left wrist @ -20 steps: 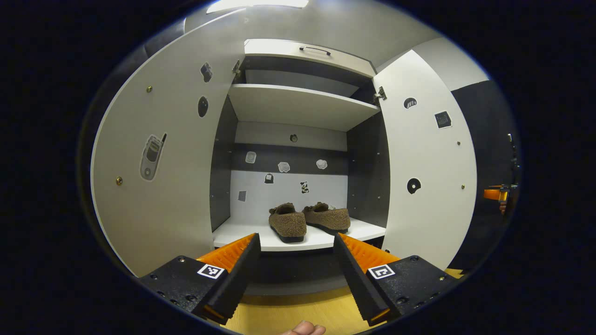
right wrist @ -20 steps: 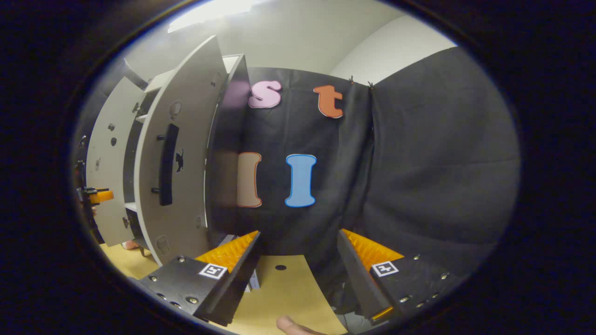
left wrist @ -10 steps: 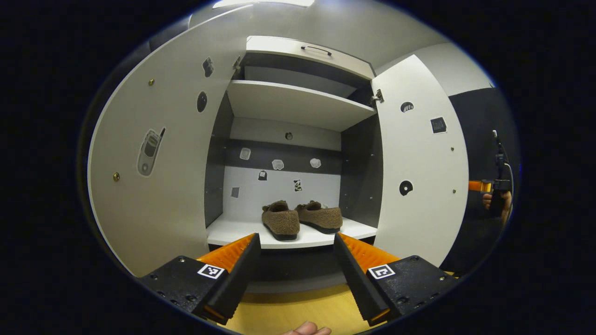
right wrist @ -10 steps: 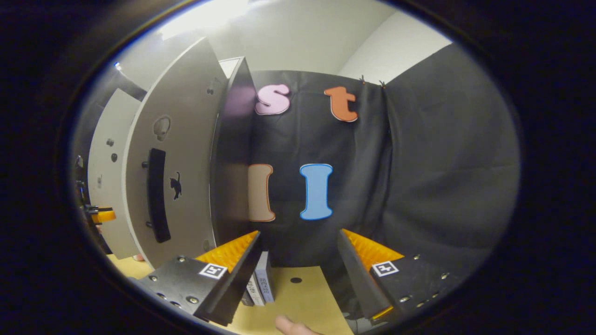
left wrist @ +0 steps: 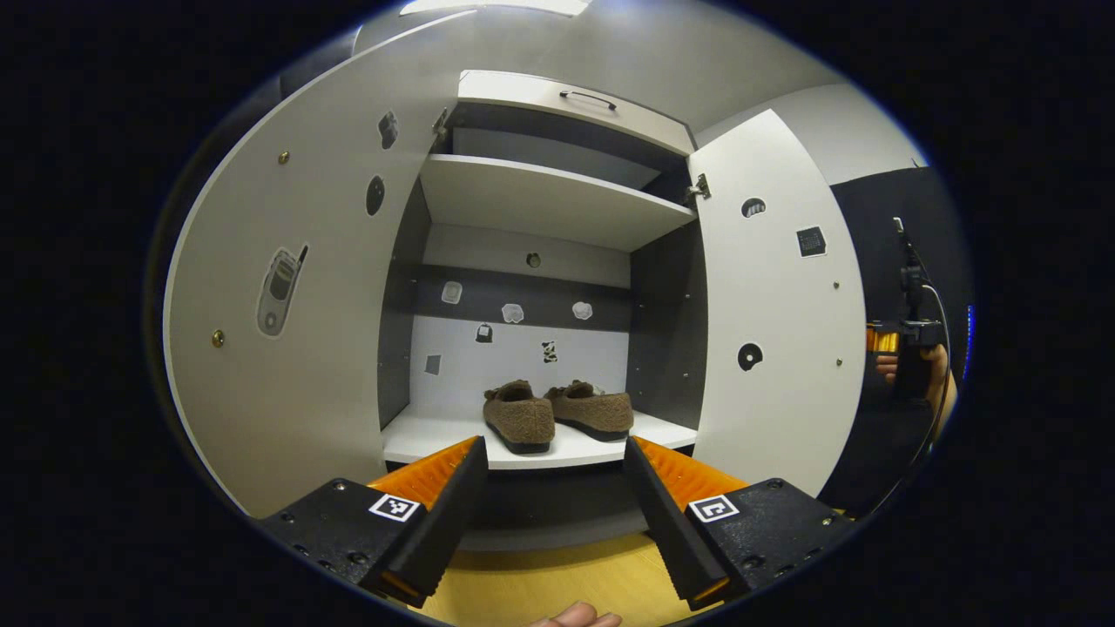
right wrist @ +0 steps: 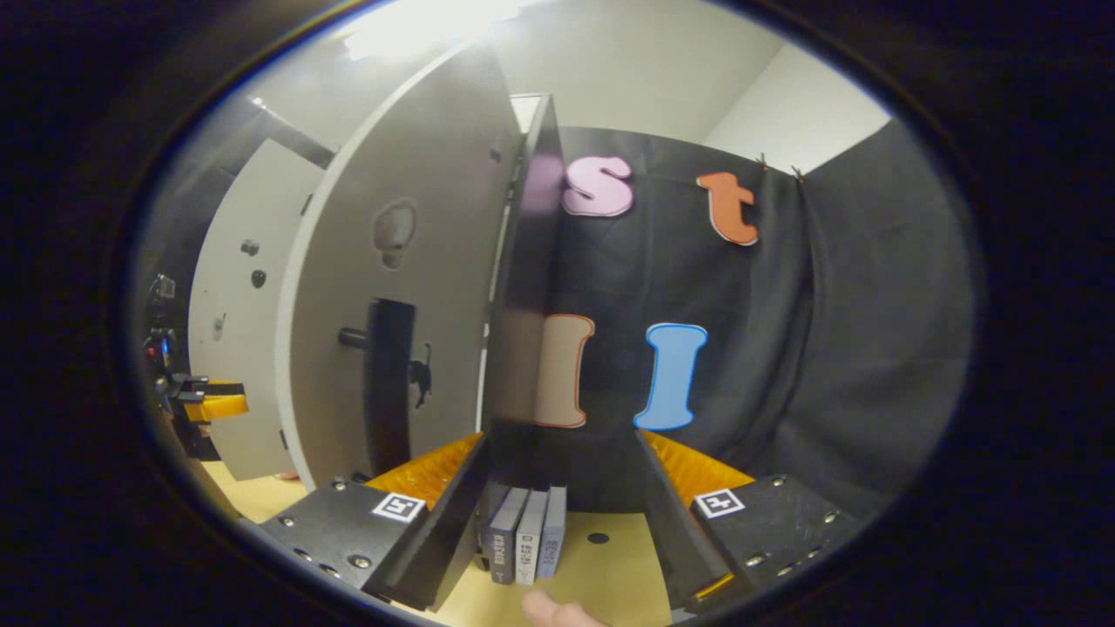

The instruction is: Grab one shoe with the right hand and put it into the shoe cabinet, grab the other shoe with the left hand and put it into the shoe cabinet; then close the right door with the right hand and the left door with the left hand.

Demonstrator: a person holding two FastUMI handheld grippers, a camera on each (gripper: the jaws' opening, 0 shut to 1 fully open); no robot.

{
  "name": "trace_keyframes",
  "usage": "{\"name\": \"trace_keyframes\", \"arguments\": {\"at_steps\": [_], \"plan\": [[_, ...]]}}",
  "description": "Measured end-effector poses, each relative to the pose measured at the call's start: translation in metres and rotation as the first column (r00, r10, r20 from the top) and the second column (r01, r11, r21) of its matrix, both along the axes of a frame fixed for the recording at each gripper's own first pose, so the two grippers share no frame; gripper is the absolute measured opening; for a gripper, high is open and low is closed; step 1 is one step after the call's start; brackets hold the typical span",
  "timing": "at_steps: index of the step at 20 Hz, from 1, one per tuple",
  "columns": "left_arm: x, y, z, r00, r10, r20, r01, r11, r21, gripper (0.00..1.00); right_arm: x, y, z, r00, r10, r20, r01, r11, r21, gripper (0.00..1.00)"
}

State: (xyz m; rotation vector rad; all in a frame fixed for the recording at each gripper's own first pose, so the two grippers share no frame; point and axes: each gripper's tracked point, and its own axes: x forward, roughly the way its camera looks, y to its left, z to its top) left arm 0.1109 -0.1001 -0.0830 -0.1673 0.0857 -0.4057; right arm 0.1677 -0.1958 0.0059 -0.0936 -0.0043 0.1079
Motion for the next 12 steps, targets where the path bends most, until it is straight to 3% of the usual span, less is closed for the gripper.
{"name": "trace_keyframes", "arguments": {"at_steps": [3, 7, 9, 12], "plan": [[-0.008, -0.001, 0.002, 1.0, -0.02, -0.01, 0.019, 1.0, -0.015, 0.96, -0.003, 0.002, 0.001, 1.0, -0.023, -0.009, 0.023, 1.0, -0.01, 0.9], [-0.015, 0.006, 0.008, 0.999, 0.036, -0.016, -0.036, 0.999, -0.024, 0.96, -0.005, 0.003, 0.006, 0.998, -0.056, -0.018, 0.057, 0.997, 0.05, 0.9], [-0.023, 0.005, 0.01, 0.998, 0.051, -0.022, -0.052, 0.999, -0.012, 0.99, -0.007, 0.012, 0.003, 0.998, -0.048, -0.03, 0.05, 0.995, 0.084, 0.9], [-0.036, 0.006, 0.009, 0.997, 0.063, -0.051, -0.065, 0.998, -0.024, 0.96, -0.007, 0.033, 0.0, 0.999, -0.001, -0.047, 0.007, 0.991, 0.131, 0.9]]}}
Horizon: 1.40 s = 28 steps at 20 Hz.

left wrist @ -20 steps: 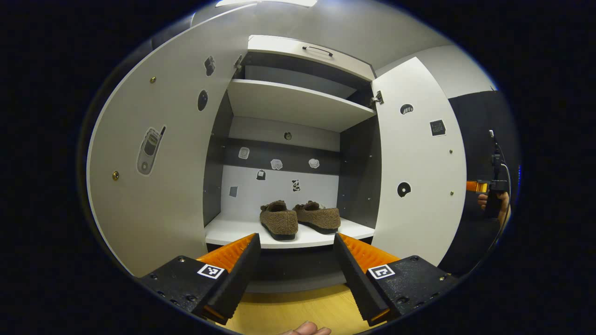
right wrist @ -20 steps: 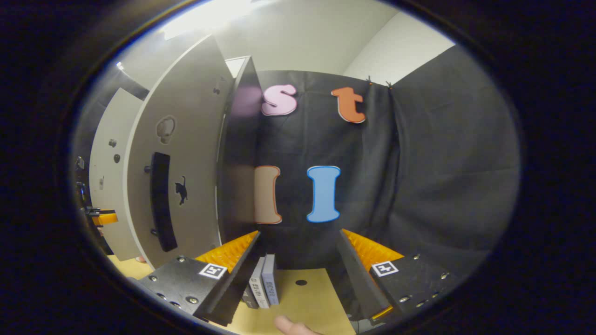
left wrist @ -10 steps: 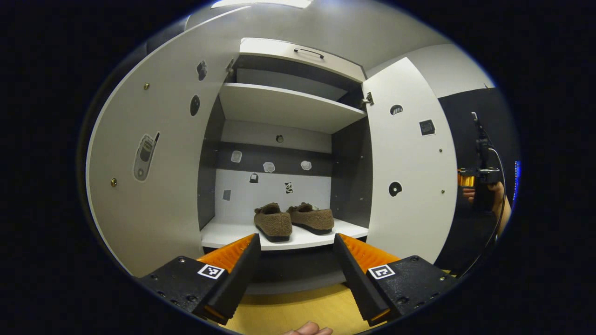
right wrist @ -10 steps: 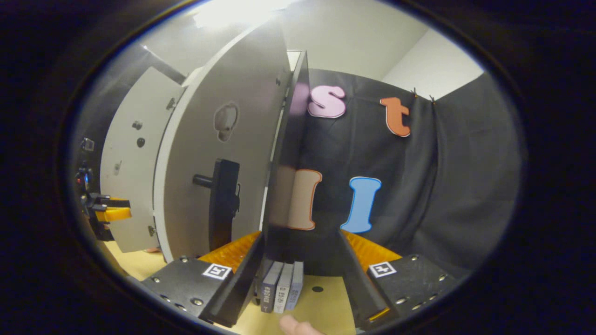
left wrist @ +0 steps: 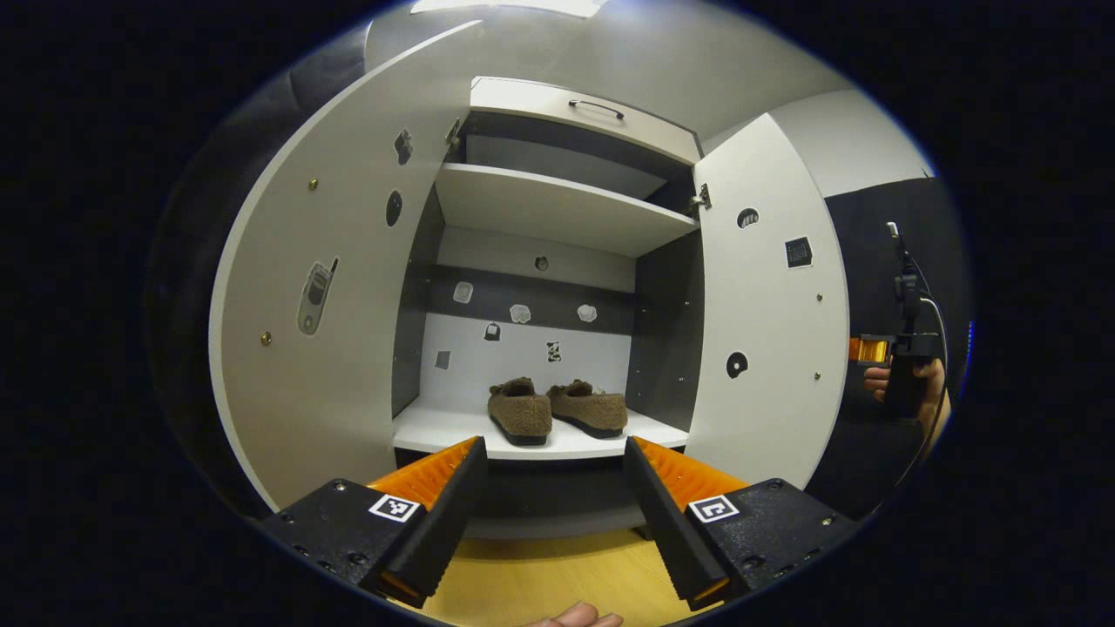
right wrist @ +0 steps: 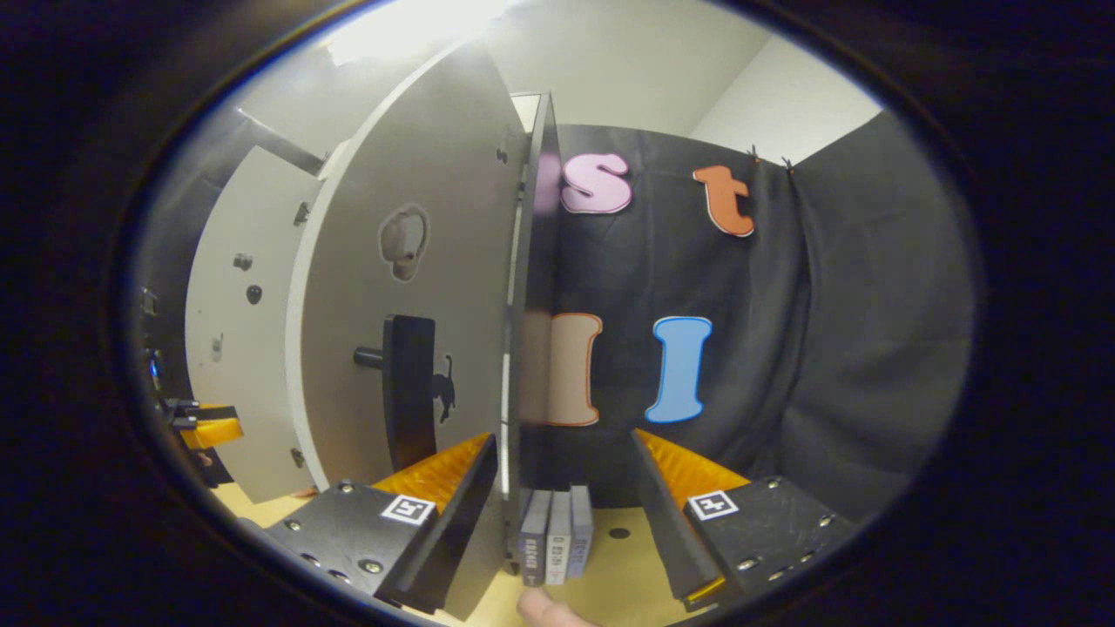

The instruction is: Grab one shoe with the right hand and put it into the shoe cabinet, grab the other shoe with the left hand and put it into the shoe cabinet; then close the right door with the right hand and the left door with the left hand.

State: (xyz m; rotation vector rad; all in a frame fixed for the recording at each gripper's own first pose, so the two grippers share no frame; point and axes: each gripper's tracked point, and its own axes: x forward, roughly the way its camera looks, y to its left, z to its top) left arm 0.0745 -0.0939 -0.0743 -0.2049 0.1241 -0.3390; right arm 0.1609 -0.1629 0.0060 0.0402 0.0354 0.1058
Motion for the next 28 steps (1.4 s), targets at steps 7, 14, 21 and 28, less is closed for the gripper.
{"name": "trace_keyframes", "arguments": {"at_steps": [7, 14, 21, 28], "plan": [[-0.03, 0.034, 0.002, 0.998, 0.056, -0.015, -0.056, 0.998, 0.018, 0.96, -0.004, 0.033, 0.001, 1.0, 0.003, -0.001, -0.003, 1.0, 0.021, 0.86], [-0.065, 0.05, 0.017, 0.996, 0.084, 0.039, -0.084, 0.996, 0.006, 0.96, 0.003, 0.095, -0.001, 0.998, 0.035, 0.053, -0.039, 0.996, 0.085, 0.87], [-0.087, 0.102, 0.005, 0.986, 0.164, -0.005, -0.164, 0.986, 0.041, 0.96, 0.005, 0.104, -0.005, 0.993, -0.044, 0.11, 0.021, 0.979, 0.203, 0.98], [-0.084, 0.151, -0.029, 0.979, 0.187, -0.085, -0.185, 0.982, 0.032, 0.96, -0.017, 0.081, -0.032, 0.984, -0.157, 0.086, 0.143, 0.978, 0.154, 1.0]]}}
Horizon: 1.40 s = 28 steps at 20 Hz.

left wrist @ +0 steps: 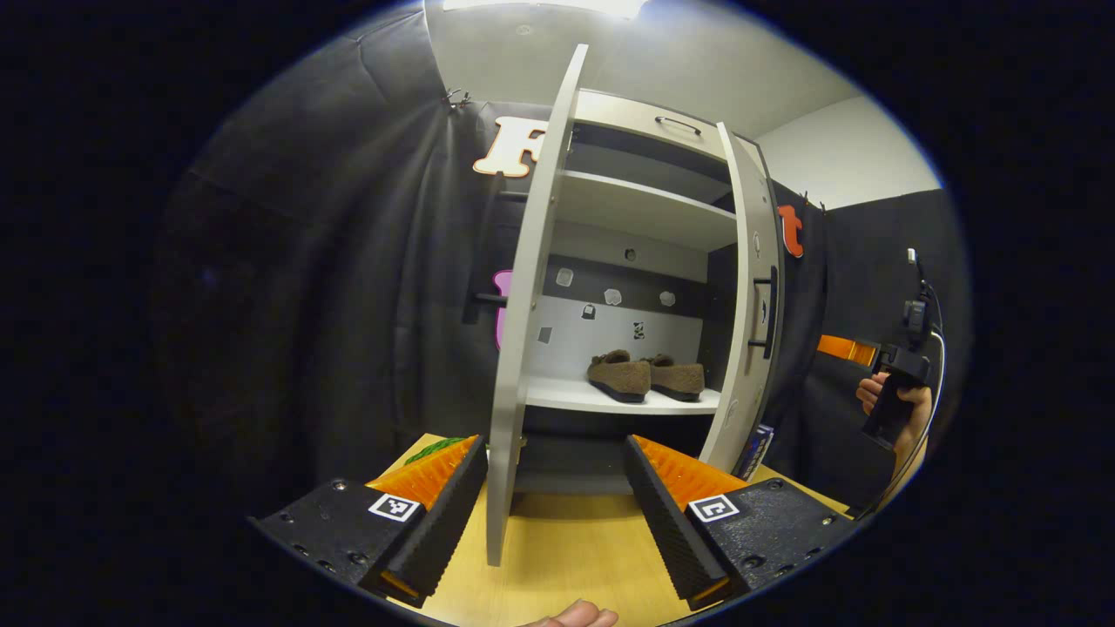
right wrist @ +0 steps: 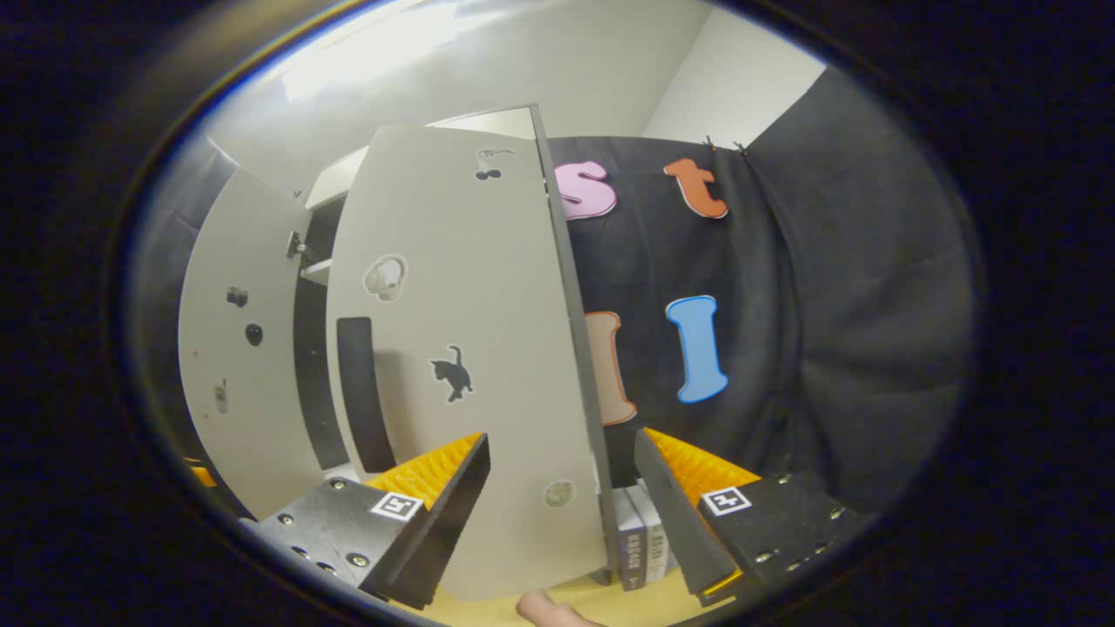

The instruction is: Grab one shoe with the right hand and put it into the shoe cabinet, grab the other shoe with the left hand and put it into the shoe cabinet; then close the right door with the right hand and the left door with the left hand.

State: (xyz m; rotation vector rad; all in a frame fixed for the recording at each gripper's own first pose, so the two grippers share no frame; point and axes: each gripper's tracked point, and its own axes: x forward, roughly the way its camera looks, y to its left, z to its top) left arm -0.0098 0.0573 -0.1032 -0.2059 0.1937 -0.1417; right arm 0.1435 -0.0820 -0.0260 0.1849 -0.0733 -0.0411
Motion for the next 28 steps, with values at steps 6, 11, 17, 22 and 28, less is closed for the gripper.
{"name": "trace_keyframes", "arguments": {"at_steps": [6, 11, 17, 22, 28], "plan": [[0.001, 0.044, -0.027, 0.999, 0.013, -0.033, -0.011, 0.998, 0.069, 0.96, -0.033, 0.041, -0.016, 0.995, 0.094, 0.02, -0.094, 0.996, 0.001, 1.0], [-0.005, 0.129, -0.036, 0.984, 0.176, -0.034, -0.169, 0.972, 0.163, 0.96, -0.057, 0.055, -0.037, 0.996, 0.086, 0.0, -0.085, 0.991, -0.107, 1.0], [0.047, 0.19, -0.013, 0.976, 0.216, 0.023, -0.217, 0.962, 0.167, 0.96, -0.078, 0.074, -0.052, 0.989, 0.141, -0.031, -0.144, 0.983, -0.111, 1.0], [0.096, 0.195, 0.028, 0.954, 0.261, 0.145, -0.286, 0.94, 0.188, 0.95, -0.106, 0.071, -0.035, 0.989, 0.148, 0.028, -0.144, 0.984, -0.108, 1.0], [0.115, 0.147, 0.084, 0.951, 0.203, 0.233, -0.251, 0.947, 0.198, 0.92, -0.14, 0.071, -0.021, 0.982, 0.163, 0.094, -0.152, 0.982, -0.112, 1.0]]}}
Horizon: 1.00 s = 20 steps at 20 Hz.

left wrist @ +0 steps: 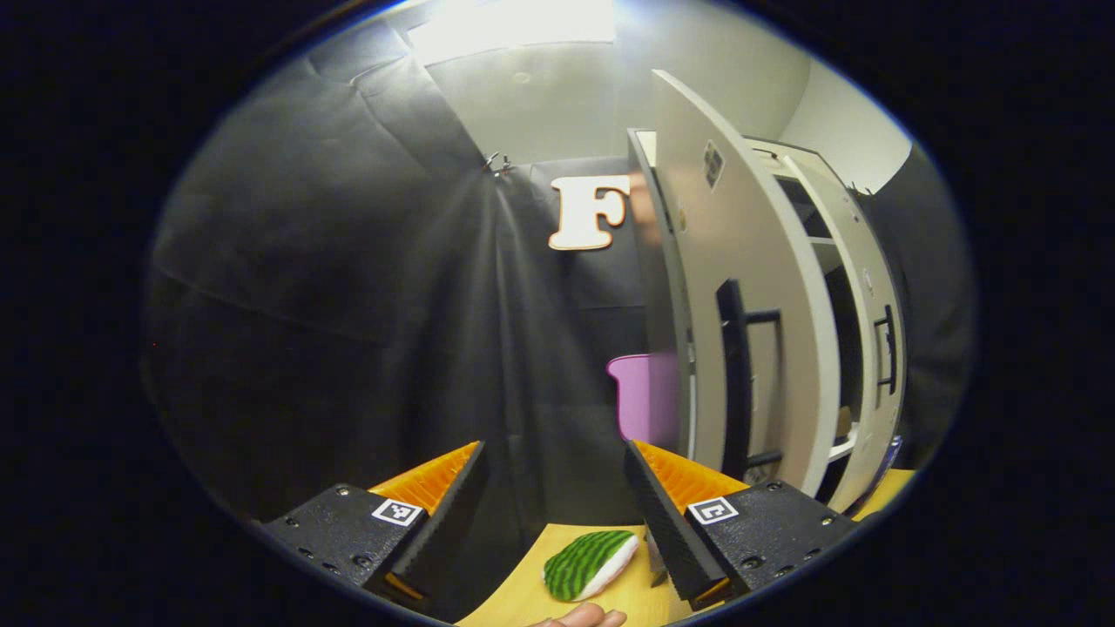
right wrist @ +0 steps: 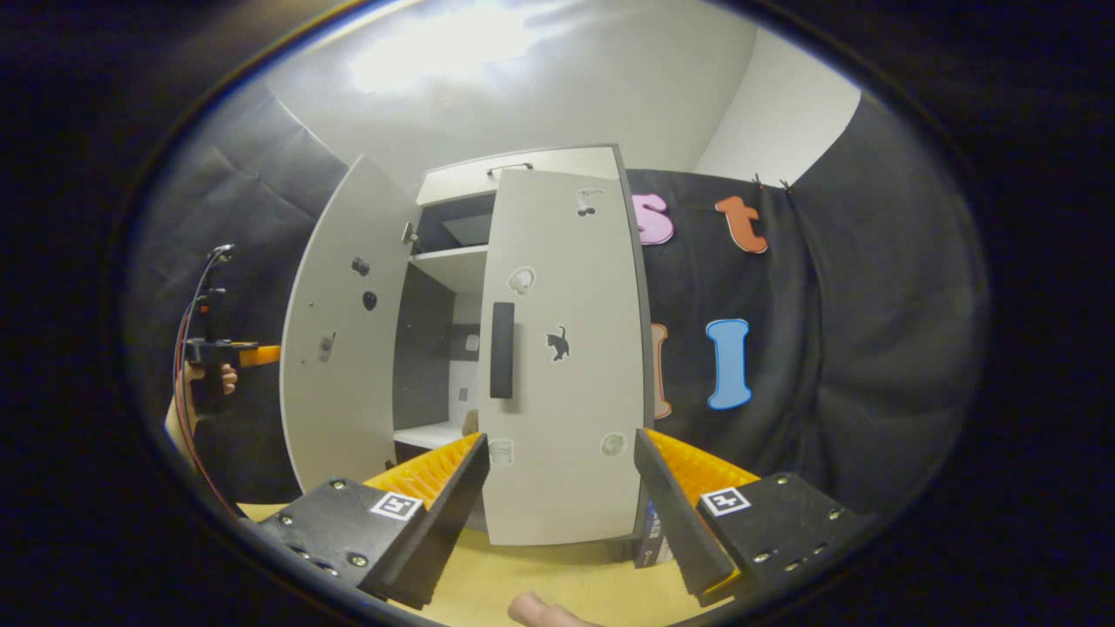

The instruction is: Grab one shoe with the right hand and put it into the shoe cabinet, grab the other shoe with the left hand and put it into the shoe cabinet; then close the right door with the right hand and the left door with the left hand.

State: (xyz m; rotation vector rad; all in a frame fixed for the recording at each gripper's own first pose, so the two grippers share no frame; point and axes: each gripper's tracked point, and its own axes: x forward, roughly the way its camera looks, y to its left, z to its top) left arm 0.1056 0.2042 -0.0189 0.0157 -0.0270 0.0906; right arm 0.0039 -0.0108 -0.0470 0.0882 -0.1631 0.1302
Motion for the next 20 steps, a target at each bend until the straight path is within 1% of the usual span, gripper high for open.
{"name": "trace_keyframes", "arguments": {"at_steps": [1, 2, 3, 4, 5, 6, 8, 10, 11, 12, 13, 14, 15, 16, 17, 19, 20], "plan": [[0.003, -0.009, 0.005, 1.0, -0.008, -0.005, 0.008, 1.0, -0.005, 0.92, -0.005, 0.0, 0.003, 1.0, 0.001, 0.009, -0.001, 1.0, -0.002, 1.0], [0.002, -0.018, 0.004, 0.999, -0.014, -0.034, 0.013, 1.0, -0.009, 0.93, -0.01, 0.0, 0.006, 1.0, 0.004, 0.02, -0.004, 1.0, -0.005, 1.0], [0.0, -0.016, 0.004, 0.999, 0.005, -0.053, -0.006, 1.0, -0.006, 0.93, -0.016, -0.001, 0.008, 1.0, 0.005, 0.029, -0.005, 1.0, -0.01, 1.0], [0.004, -0.017, 0.007, 0.998, 0.02, -0.057, -0.02, 1.0, -0.011, 0.88, -0.021, -0.001, 0.009, 0.999, 0.007, 0.037, -0.006, 1.0, -0.017, 1.0], [0.005, -0.02, 0.008, 0.997, 0.009, -0.073, -0.011, 1.0, -0.019, 0.87, -0.024, -0.003, 0.008, 0.999, 0.004, 0.039, -0.003, 1.0, -0.022, 1.0], [0.008, -0.02, 0.008, 0.995, -0.011, -0.1, 0.007, 0.999, -0.039, 0.87, -0.027, -0.005, 0.008, 0.999, 0.002, 0.04, 0.0, 1.0, -0.028, 0.98], [0.007, -0.021, 0.001, 0.99, -0.045, -0.135, 0.028, 0.992, -0.125, 0.87, -0.035, -0.005, 0.005, 0.999, -0.002, 0.036, 0.003, 1.0, -0.031, 0.98], [0.008, -0.025, -0.004, 0.985, -0.07, -0.155, 0.038, 0.979, -0.2, 0.85, -0.038, -0.006, -0.001, 1.0, -0.01, 0.011, 0.01, 0.999, -0.035, 0.97], [0.007, -0.027, -0.004, 0.985, -0.078, -0.156, 0.041, 0.973, -0.226, 0.89, -0.039, -0.007, -0.004, 1.0, -0.02, -0.002, 0.02, 0.999, -0.035, 1.0], [0.01, -0.027, -0.006, 0.984, -0.086, -0.156, 0.047, 0.97, -0.239, 0.85, -0.041, -0.007, -0.006, 1.0, -0.028, -0.013, 0.028, 0.999, -0.036, 1.0], [0.009, -0.028, -0.007, 0.983, -0.093, -0.157, 0.053, 0.968, -0.246, 0.9, -0.042, -0.006, -0.008, 0.999, -0.034, -0.019, 0.033, 0.999, -0.03, 0.97], [0.008, -0.029, -0.006, 0.982, -0.104, -0.155, 0.066, 0.969, -0.237, 0.91, -0.044, -0.005, -0.008, 0.999, -0.033, -0.019, 0.032, 0.999, -0.02, 1.0], [0.007, -0.034, -0.005, 0.981, -0.118, -0.154, 0.082, 0.972, -0.221, 0.91, -0.046, -0.001, -0.008, 1.0, -0.027, -0.017, 0.026, 1.0, -0.016, 0.97], [0.005, -0.045, -0.003, 0.98, -0.132, -0.152, 0.098, 0.973, -0.21, 0.91, -0.048, 0.001, -0.007, 1.0, -0.02, -0.015, 0.02, 1.0, -0.021, 1.0], [0.003, -0.058, -0.003, 0.976, -0.149, -0.157, 0.114, 0.971, -0.212, 0.91, -0.049, 0.002, -0.007, 1.0, -0.022, -0.013, 0.021, 0.999, -0.028, 1.0], [0.007, -0.083, -0.003, 0.967, -0.199, -0.16, 0.157, 0.957, -0.243, 0.91, -0.054, 0.002, -0.007, 1.0, -0.023, -0.01, 0.022, 0.999, -0.039, 1.0], [0.01, -0.095, -0.003, 0.96, -0.23, -0.158, 0.184, 0.948, -0.259, 0.9, -0.057, 0.004, -0.008, 1.0, -0.017, -0.011, 0.016, 0.999, -0.044, 0.97]]}}
